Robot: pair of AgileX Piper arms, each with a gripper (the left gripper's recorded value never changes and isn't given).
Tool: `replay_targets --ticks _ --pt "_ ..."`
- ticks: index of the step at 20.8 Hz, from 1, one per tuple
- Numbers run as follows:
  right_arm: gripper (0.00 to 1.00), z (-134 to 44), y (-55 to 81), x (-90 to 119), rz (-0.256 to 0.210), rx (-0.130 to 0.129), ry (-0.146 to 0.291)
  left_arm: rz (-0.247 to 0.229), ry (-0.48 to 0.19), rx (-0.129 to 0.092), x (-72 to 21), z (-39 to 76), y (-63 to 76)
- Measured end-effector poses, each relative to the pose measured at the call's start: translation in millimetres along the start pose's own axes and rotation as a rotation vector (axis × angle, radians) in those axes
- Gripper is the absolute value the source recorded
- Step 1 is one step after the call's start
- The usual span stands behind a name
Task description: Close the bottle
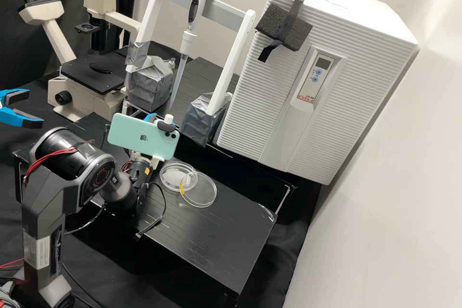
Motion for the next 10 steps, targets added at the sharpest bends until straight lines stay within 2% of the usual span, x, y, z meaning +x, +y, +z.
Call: replay_targets --ticks 10 --pt "0.0 0.4 -2.3 -1.5 -0.005 0.01 -0.006 -0.007 -0.018 0.002 1.8 3.4 -1.1"
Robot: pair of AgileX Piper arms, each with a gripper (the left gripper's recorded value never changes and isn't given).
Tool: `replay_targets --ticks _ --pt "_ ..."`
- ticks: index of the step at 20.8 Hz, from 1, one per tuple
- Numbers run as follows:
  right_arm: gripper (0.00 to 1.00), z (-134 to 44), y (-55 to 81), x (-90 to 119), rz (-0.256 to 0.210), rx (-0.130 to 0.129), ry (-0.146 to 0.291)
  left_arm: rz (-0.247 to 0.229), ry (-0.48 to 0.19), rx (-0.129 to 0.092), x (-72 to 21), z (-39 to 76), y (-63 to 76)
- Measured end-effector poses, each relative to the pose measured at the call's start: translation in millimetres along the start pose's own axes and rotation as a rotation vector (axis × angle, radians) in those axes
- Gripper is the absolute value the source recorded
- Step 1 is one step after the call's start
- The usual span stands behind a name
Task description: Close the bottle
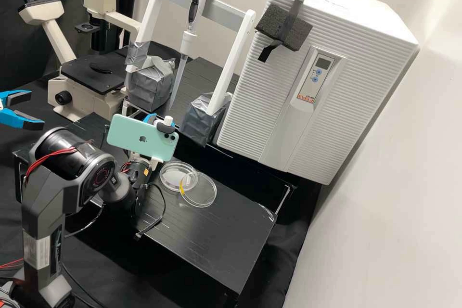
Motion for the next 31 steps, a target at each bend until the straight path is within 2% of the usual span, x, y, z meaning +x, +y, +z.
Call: replay_targets --ticks 2,5,11,23,24,29,31 --pt "0.0 -0.5 -0.5 0.2 -0.001 0.011 0.001 0.001 0.0 0.001 -0.1 0.1 0.2" --pt "0.0 -1.0 -2.5 0.8 -0.009 0.013 -0.004 0.006 -0.002 0.007 -0.5 0.9 1.6" --pt "0.0 -1.7 -3.4 1.2 -0.003 0.021 -0.007 0.009 0.0 0.004 -0.1 1.3 1.7" --pt "0.0 -1.1 -3.8 1.3 -0.004 0.022 -0.009 0.009 0.0 0.004 -0.1 1.3 1.7" --pt "1.0 -0.6 -4.0 1.4 -0.003 0.023 -0.009 0.009 0.0 0.004 -0.1 1.3 1.7" --pt "1.0 0.6 -4.6 1.7 -0.002 0.025 -0.015 0.009 0.0 0.004 -0.1 1.3 1.7" --pt "1.0 0.6 -4.6 1.7 -0.002 0.012 -0.015 0.009 0.0 0.004 -0.1 1.3 1.7"
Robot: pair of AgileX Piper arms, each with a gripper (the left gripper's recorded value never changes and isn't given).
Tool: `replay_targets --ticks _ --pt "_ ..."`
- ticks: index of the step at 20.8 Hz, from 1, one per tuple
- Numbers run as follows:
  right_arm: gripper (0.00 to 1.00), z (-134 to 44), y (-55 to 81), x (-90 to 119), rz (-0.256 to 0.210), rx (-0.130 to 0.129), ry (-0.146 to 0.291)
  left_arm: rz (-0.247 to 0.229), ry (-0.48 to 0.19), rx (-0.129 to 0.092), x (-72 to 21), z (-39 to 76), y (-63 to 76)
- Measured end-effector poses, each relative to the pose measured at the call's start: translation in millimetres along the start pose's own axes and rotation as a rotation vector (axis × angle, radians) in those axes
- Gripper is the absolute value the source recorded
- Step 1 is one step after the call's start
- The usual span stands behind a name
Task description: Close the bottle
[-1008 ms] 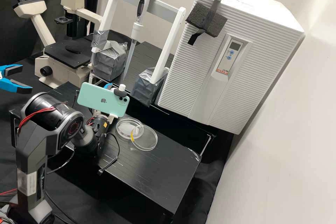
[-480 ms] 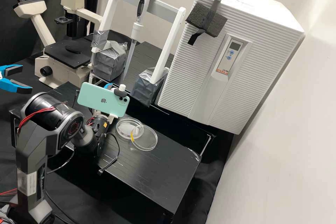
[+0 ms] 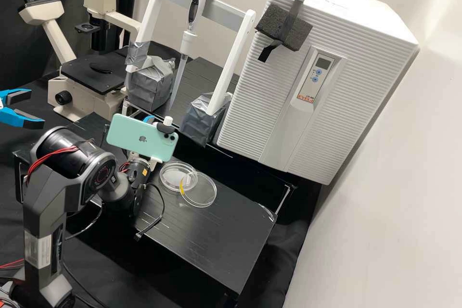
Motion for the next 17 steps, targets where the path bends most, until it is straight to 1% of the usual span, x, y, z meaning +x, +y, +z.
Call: replay_targets --ticks 2,11,14,15,17 --pt "1.0 0.0 0.0 0 0.0 -0.007 0.0 0.0 0.0 0.0 0.0 0.0 0.0" --pt "1.0 0.1 -0.2 0 -0.001 -0.006 -0.001 0.0 0.0 0.0 0.0 0.0 0.0" --pt "1.0 -1.5 -1.7 -6 -0.003 -0.005 -0.003 0.0 0.0 0.0 0.0 0.0 0.0" --pt "1.0 -3.6 -1.8 -8 0.0 -0.014 0.006 0.0 0.0 0.0 0.0 0.0 0.0" --pt "1.0 -12.6 -0.1 -13 0.021 -0.048 0.035 0.001 0.001 -0.001 0.0 -0.1 0.1"
